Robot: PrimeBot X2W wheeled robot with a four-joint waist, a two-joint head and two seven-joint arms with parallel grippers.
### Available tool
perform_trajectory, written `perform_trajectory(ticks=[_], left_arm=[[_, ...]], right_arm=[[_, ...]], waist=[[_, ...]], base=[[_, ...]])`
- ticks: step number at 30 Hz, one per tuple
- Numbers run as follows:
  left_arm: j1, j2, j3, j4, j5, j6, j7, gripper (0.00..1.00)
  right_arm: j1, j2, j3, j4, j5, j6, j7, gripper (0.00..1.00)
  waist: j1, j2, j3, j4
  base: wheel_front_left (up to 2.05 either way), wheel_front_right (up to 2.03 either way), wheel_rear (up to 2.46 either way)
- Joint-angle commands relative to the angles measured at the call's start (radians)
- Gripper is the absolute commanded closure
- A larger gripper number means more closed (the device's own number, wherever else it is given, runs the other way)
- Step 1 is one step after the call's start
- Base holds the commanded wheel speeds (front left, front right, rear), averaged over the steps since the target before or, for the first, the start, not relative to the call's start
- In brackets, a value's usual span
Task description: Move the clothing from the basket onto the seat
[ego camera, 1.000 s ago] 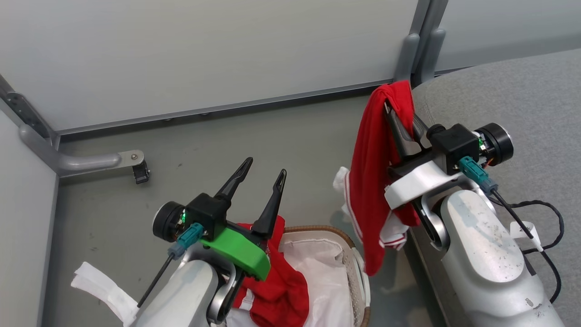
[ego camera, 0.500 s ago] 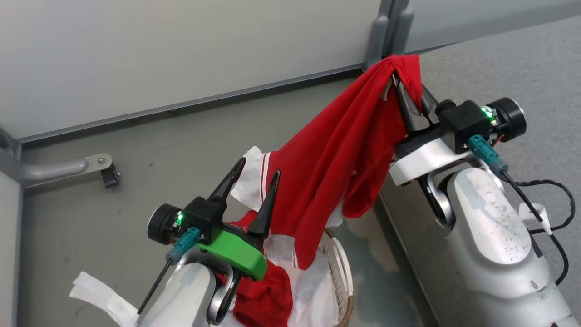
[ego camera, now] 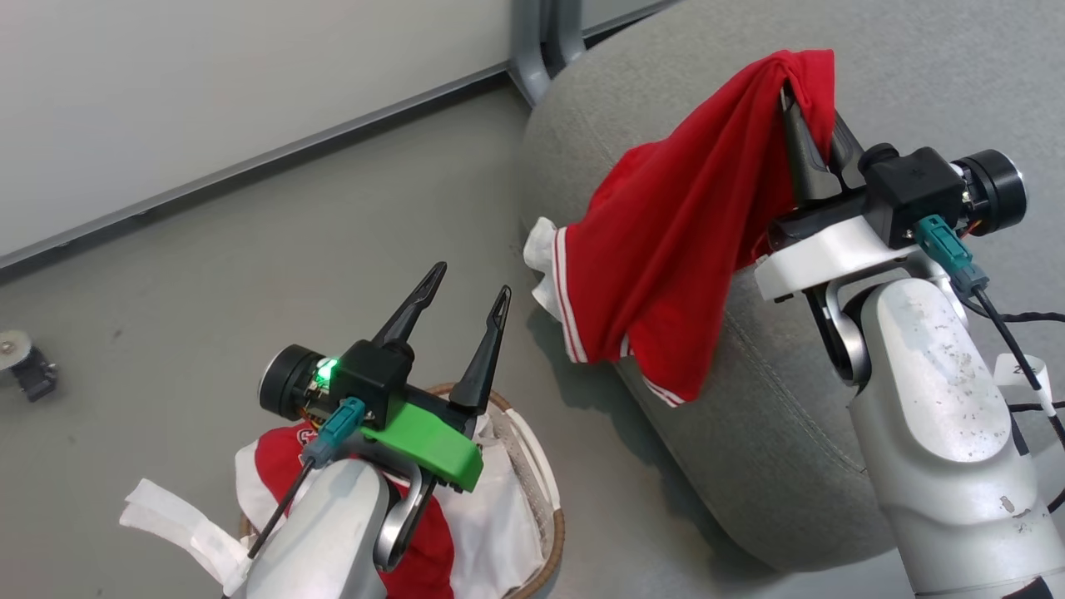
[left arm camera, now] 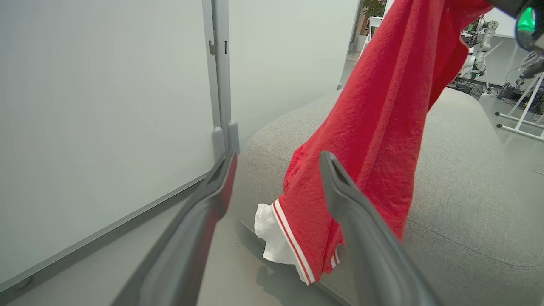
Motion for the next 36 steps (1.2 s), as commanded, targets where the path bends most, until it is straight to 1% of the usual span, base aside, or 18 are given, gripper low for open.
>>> perform_trajectory(ticks=[1,5,10,16,22,27,32,36], left_arm=[[-0.019,0.008,0.000,0.001,0.009,-0.005,-0.001,0.00],[-0.031,0.011,-0.012,0.002,0.013,-0.006,-0.001,0.00],[-0.039,0.012,-0.033,-0.005,0.014,-0.007,-0.001,0.00],[-0.050,0.015,-0.059,-0.018,-0.003,-0.007,-0.001,0.00],[-0.075,0.020,-0.077,-0.038,0.008,-0.007,-0.001,0.00],[-0.113,0.027,-0.101,-0.062,0.021,-0.007,-0.001,0.00],[-0.148,0.020,-0.123,-0.094,0.029,-0.007,-0.001,0.00],[-0.164,0.022,-0.134,-0.116,0.033,-0.007,-0.001,0.00]], right_arm=[[-0.007,-0.001,-0.006,-0.002,-0.005,-0.002,-0.002,1.00],[-0.013,-0.001,-0.027,0.004,-0.018,-0.001,-0.002,1.00],[-0.024,-0.001,-0.056,0.011,-0.029,-0.002,-0.002,1.00],[-0.052,-0.001,-0.090,0.023,-0.032,-0.001,-0.002,1.00],[-0.157,-0.010,-0.132,0.044,-0.066,-0.002,-0.002,1.00],[-0.332,-0.088,-0.213,0.088,-0.080,-0.002,-0.002,1.00],[-0.482,-0.197,-0.283,0.108,-0.115,-0.002,-0.002,1.00],[-0.617,-0.254,-0.365,0.128,-0.051,-0.001,0.041,1.00]], waist=[[-0.0001,-0.0001,0.069,-0.101],[-0.0001,-0.0001,0.089,-0.126],[-0.0001,-0.0001,0.109,-0.119],[-0.0001,-0.0001,0.142,-0.073],[-0.0001,-0.0001,0.197,-0.013],[-0.0001,-0.0001,0.260,0.050],[-0.0001,-0.0001,0.322,0.112],[-0.0001,-0.0001,0.370,0.153]], base=[[0.00,0.00,0.00],[0.00,0.00,0.00],[0.00,0.00,0.00],[0.00,0.00,0.00],[0.00,0.00,0.00],[0.00,0.00,0.00],[0.00,0.00,0.00],[0.00,0.00,0.00]])
